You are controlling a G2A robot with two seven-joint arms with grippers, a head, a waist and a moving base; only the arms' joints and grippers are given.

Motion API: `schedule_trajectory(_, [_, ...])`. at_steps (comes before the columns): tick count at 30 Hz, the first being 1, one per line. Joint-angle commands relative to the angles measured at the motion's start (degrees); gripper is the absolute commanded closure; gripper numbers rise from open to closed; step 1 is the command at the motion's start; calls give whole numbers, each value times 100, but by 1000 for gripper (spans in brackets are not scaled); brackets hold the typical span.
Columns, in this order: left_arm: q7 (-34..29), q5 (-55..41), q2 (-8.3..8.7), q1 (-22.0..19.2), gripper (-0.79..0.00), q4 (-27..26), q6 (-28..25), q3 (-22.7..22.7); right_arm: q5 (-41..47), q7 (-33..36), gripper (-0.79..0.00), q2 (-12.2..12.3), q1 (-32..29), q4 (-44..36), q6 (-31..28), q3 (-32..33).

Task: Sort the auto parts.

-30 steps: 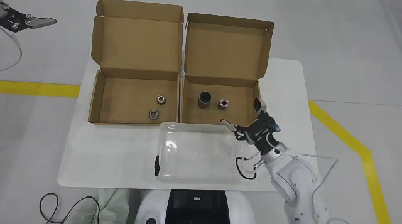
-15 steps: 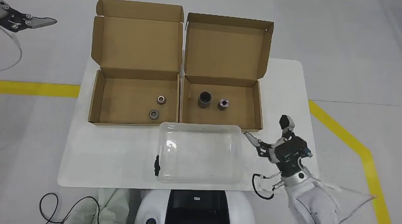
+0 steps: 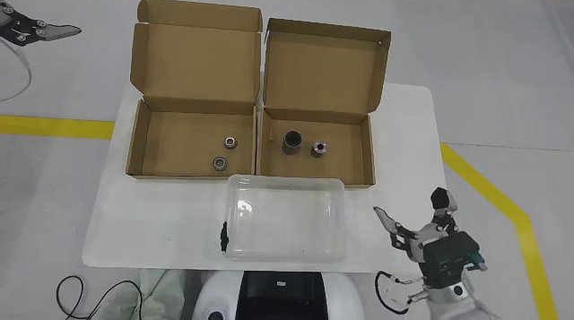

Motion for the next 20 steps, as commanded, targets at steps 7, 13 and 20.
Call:
schedule_trajectory(7, [0,0,0,0,-785,0,0,0,-159,11,-785,16,-263,-260,227,-104])
schedule_trajectory(13, [0,0,0,0,-784,0,0,0,-192,-20,-785,25,-235,-260,202,-130])
schedule_trajectory(20, [0,0,0,0,-784,0,0,0,-191,-19,-785,25,-236,-259,202,-129])
